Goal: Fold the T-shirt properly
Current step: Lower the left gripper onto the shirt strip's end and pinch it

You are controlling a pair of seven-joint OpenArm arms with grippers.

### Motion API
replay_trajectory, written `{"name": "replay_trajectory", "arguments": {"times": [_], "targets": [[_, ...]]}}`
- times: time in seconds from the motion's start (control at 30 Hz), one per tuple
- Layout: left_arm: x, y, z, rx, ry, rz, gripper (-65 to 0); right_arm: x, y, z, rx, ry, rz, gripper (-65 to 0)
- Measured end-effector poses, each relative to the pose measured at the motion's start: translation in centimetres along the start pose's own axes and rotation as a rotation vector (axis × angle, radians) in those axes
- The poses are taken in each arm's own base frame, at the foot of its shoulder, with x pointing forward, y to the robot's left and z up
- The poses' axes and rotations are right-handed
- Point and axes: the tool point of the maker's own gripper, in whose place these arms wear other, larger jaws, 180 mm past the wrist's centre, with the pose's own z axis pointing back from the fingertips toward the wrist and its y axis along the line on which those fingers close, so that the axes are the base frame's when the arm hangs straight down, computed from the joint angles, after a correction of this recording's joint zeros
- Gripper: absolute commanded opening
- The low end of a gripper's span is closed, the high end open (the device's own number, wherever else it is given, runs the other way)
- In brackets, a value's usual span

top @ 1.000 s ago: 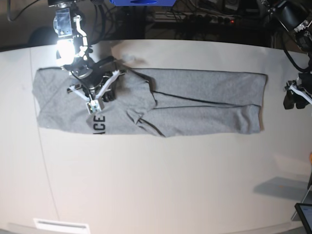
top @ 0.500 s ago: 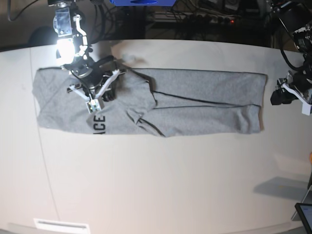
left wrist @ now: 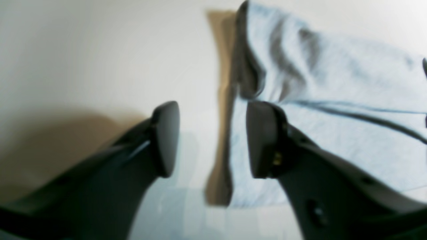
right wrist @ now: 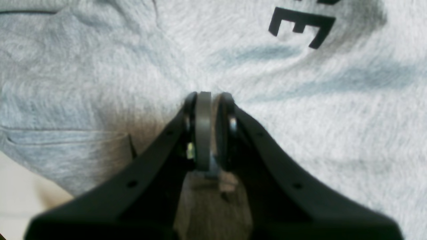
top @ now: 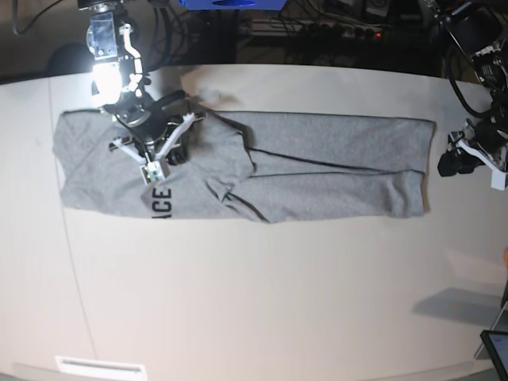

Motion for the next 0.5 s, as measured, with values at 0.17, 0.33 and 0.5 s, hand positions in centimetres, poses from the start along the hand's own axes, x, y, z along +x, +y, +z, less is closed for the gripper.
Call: {"name": "replay_trajectory", "arguments": {"times": [0.17, 0.33, 0.5], "targets": [[-0.9, 0.7, -0.3, 0.011, 0.028, 0.028, -16.0, -0.2, 0.0, 0.0, -0.001, 0.014, 0.001, -58.5], [-0.8, 1.3, -2.4, -0.028, 0.001, 0.16, -16.0, -0.2, -0.1, 0.0, -0.001, 0.015, 0.002, -58.5], [-1.6, 0.9, -3.9, -0.056, 0.042, 0.193, -16.1, -0.1, -0.1, 0.0, 0.0, 0.017, 0.002, -58.5]]}}
